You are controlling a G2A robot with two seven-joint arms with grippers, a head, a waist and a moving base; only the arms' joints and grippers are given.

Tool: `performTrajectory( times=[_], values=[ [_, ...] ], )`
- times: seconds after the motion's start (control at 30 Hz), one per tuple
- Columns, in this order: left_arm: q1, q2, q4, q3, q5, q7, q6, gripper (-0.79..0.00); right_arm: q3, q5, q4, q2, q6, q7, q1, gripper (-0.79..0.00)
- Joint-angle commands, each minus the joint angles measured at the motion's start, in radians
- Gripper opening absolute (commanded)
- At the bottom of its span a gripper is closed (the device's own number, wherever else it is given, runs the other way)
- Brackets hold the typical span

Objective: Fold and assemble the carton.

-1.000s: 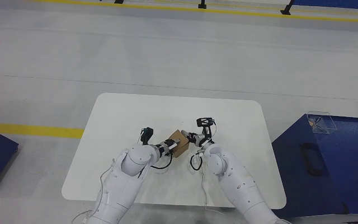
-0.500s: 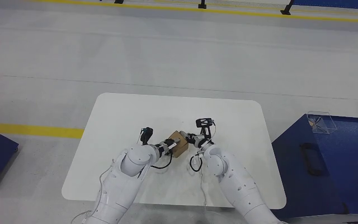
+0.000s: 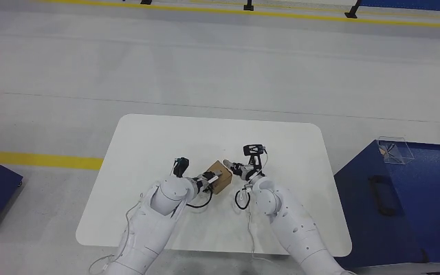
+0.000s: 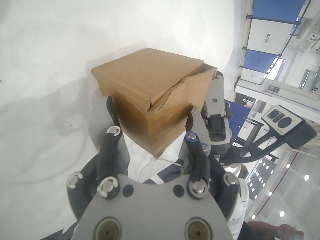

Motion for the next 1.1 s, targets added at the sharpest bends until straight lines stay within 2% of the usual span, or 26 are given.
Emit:
performTrajectory(
  times=[0.0, 0.13, 0.23, 0.33, 0.57, 0.7, 1.07],
  values=[
    [-0.004, 0.0, 0.004, 0.002, -0.004, 0.001, 0.009, -0.302, 0.011, 0.004, -0.007, 0.003, -0.004, -0.001, -0.003, 0.0],
    [-0.007, -0.001, 0.007, 0.001, -0.02, 0.01, 0.019, -0.24, 0.044, 0.024, -0.03, 0.011, -0.015, -0.005, -0.013, 0.0],
    [0.002, 0.001, -0.012, -0.006, -0.026, 0.026, 0.005, -0.142, 0.081, 0.052, -0.056, 0.02, -0.036, 0.006, -0.025, 0.0],
    [0.024, 0.006, -0.05, -0.018, -0.024, 0.04, -0.019, 0.0, 0.125, 0.089, -0.085, 0.031, -0.063, 0.037, -0.035, 0.0],
    [0.116, 0.026, -0.215, -0.051, 0.023, 0.079, -0.081, 0.0, 0.125, 0.089, -0.085, 0.031, -0.063, 0.037, -0.035, 0.0],
    [0.165, 0.036, -0.301, -0.048, 0.073, 0.083, -0.15, 0.0, 0.125, 0.089, -0.085, 0.031, -0.063, 0.037, -0.035, 0.0],
    [0.165, 0.036, -0.301, -0.048, 0.073, 0.083, -0.15, 0.0, 0.125, 0.089, -0.085, 0.031, -0.063, 0.037, -0.035, 0.0]
  ],
)
